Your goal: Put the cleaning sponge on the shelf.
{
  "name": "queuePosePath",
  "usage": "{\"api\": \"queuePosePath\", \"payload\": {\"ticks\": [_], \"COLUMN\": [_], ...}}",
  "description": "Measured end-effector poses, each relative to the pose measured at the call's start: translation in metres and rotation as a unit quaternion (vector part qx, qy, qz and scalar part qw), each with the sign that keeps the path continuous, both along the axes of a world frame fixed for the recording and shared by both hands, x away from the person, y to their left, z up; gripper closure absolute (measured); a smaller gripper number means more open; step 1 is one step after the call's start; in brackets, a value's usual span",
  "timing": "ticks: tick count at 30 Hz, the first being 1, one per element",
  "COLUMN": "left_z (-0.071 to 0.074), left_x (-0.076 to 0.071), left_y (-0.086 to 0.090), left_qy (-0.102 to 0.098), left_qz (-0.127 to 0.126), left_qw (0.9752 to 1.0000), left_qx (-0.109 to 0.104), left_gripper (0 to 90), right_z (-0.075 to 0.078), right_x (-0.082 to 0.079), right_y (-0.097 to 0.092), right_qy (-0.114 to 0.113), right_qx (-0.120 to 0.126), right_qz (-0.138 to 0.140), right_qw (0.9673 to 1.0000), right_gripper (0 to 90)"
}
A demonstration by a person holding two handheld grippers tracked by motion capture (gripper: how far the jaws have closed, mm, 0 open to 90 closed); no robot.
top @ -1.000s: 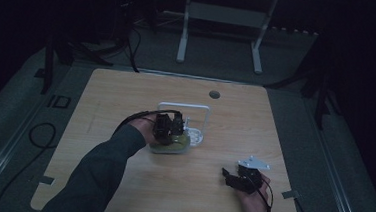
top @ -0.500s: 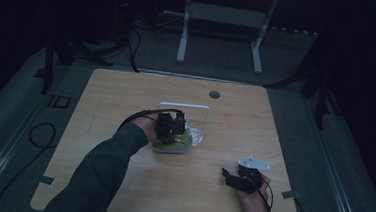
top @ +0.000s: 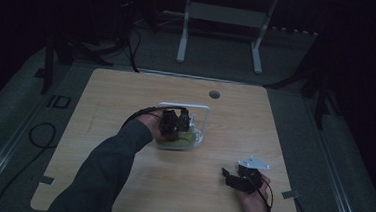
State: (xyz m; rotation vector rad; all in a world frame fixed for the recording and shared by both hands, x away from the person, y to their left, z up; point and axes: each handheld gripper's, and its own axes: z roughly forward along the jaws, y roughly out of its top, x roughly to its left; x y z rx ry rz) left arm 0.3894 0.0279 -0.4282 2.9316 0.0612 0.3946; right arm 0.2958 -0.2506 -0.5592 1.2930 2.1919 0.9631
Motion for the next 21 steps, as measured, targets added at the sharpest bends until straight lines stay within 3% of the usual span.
{"api": "queuePosePath", "payload": {"ticks": [13, 21], "left_z": [-0.0024, -0.0075], "left_x": [0.0054, 0.0092], "left_y": [-0.0006, -0.0025], "left_qy": [-0.013, -0.009], "left_qz": [-0.011, -0.010], "left_qw": [0.9998, 0.9999], "left_qx": [-0.007, -0.001], "left_gripper": [71.5, 71.4], "right_z": [0.0000, 0.0000], "right_x": [0.0000, 0.0000], "right_y": [0.0000, 0.0000], "right_qy": [0.000, 0.000], "right_qx": [0.000, 0.000], "right_qz": [0.000, 0.000], "right_qw": [1.0000, 1.0000], "right_gripper": [29.0, 29.0]}}
